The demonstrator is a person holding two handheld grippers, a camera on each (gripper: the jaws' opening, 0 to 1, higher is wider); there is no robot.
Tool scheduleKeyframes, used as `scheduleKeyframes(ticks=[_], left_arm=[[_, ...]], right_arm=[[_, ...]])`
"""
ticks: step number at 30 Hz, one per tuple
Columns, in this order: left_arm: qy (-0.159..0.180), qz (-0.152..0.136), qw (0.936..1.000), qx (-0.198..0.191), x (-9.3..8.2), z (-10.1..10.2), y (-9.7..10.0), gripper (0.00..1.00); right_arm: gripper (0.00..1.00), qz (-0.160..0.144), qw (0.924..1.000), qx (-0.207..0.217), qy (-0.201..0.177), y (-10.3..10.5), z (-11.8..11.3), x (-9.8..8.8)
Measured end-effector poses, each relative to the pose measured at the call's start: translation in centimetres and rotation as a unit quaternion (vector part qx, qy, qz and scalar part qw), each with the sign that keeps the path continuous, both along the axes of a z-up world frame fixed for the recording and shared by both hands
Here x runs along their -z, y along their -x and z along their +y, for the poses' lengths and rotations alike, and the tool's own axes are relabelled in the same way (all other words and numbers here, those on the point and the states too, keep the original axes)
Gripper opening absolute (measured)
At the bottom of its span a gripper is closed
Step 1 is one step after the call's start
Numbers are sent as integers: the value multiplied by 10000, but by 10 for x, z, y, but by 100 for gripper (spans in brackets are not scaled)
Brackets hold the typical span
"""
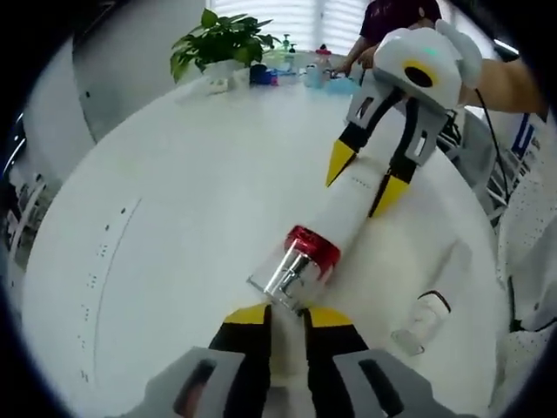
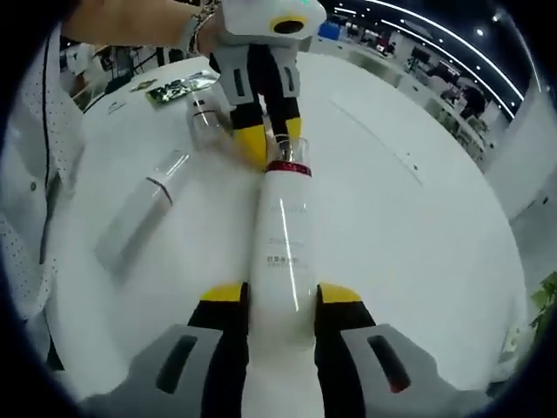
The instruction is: Arrange the skincare products in the storage area until every visible bottle or jar stands upright without overlapping.
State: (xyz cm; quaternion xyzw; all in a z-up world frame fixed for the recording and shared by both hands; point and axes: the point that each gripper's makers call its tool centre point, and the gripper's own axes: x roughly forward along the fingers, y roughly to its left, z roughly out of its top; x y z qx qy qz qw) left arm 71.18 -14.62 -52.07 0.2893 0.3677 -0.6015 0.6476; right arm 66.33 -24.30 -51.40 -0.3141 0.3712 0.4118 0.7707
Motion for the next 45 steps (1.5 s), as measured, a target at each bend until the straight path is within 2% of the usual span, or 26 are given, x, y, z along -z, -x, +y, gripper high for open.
scheduleKeyframes(ticks=[4,6,7,8,9,10,12,16,19,20,22,25,27,31,35,37,42,45], left_arm=[[68,21,10000,32,0,1,1,15],[239,-21,9997,111,0,4,1,17],[272,5,9996,90,0,4,0,23],[372,55,9993,90,-1,2,2,34],[518,56,9986,93,-4,2,3,38],[510,40,9986,111,-4,2,3,40],[475,-214,9971,550,-9,-2,5,43],[401,-455,9916,1139,-11,-17,10,42],[182,-532,9894,1340,-7,-19,11,34],[23,-659,9857,1549,-3,-19,11,34],[-41,-536,9856,1606,-4,-21,11,33],[-80,-527,9824,1792,-4,-22,13,30],[-210,-460,9782,2012,-3,-21,17,28],[-407,-298,9771,2065,-3,-20,17,26],[-511,-257,9774,2034,-4,-19,17,25],[-517,-255,9773,2039,-8,-19,18,25],[-640,-213,9758,2081,-17,-14,18,25],[-671,-200,9764,2043,-28,-13,20,25]], right_arm=[[27,12,10000,-35,-17,1,0,0],[27,-74,9999,-135,-41,2,1,0],[27,-89,9998,-147,-28,2,1,0],[27,-211,9992,-343,6,3,4,-1],[27,-238,9989,-397,25,2,5,-2],[27,-205,9992,-348,30,3,4,-2],[27,-156,9991,-381,44,2,4,-1],[27,-134,9990,-429,50,2,4,-1],[27,-134,9990,-423,47,2,4,-1],[27,-133,9990,-424,49,2,4,-1],[27,-119,9991,-411,45,2,5,-1],[27,-115,9992,-382,35,2,4,-1],[27,-127,9992,-382,12,2,5,-2],[27,-109,9993,-355,12,1,4,-2],[27,-139,9995,-279,0,1,4,-2],[26,-211,9995,-212,-70,2,3,-3],[26,-174,9996,-95,-224,4,8,-4],[26,-242,9992,-28,-320,4,10,-6]])
